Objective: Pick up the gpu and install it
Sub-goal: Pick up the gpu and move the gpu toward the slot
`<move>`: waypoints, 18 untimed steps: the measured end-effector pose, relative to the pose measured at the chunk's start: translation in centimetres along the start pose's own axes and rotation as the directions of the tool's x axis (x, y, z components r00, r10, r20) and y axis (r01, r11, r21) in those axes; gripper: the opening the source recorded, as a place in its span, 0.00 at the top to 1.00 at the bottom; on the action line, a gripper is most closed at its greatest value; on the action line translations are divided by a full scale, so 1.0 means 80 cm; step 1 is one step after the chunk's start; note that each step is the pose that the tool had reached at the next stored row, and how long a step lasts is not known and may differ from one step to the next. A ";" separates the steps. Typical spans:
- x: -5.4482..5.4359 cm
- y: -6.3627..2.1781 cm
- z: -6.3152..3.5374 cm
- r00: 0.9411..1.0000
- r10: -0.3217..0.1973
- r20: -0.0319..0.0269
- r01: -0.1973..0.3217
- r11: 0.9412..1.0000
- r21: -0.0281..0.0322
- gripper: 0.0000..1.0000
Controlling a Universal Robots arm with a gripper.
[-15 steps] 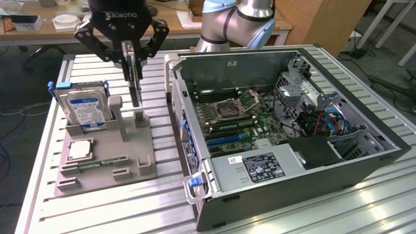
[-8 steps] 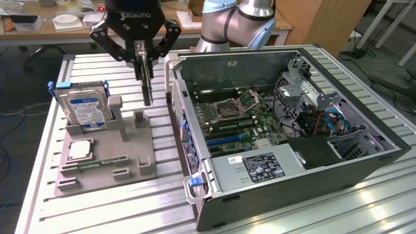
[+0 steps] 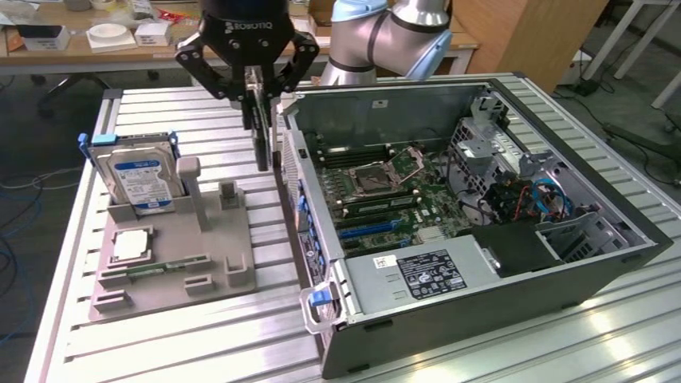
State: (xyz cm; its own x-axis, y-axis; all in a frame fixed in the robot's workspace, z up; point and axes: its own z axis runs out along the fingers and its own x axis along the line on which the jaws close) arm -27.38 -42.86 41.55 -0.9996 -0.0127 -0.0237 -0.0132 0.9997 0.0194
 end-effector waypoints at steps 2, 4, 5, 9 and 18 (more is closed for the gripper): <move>-0.007 0.000 0.000 1.000 0.000 0.000 0.000 1.000 0.000 0.73; -0.014 0.000 0.001 1.000 0.001 0.000 -0.001 1.000 0.000 0.73; -0.017 0.000 0.001 1.000 0.001 0.000 -0.001 1.000 0.000 0.73; -0.032 0.000 0.001 1.000 0.002 0.000 -0.002 1.000 0.000 0.73; -0.064 -0.001 0.003 1.000 0.004 0.000 -0.004 1.000 0.000 0.73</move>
State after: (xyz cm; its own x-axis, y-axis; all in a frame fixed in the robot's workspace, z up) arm -22.29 -42.86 41.43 -0.9997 -0.0091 -0.0237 -0.0096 0.9998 0.0194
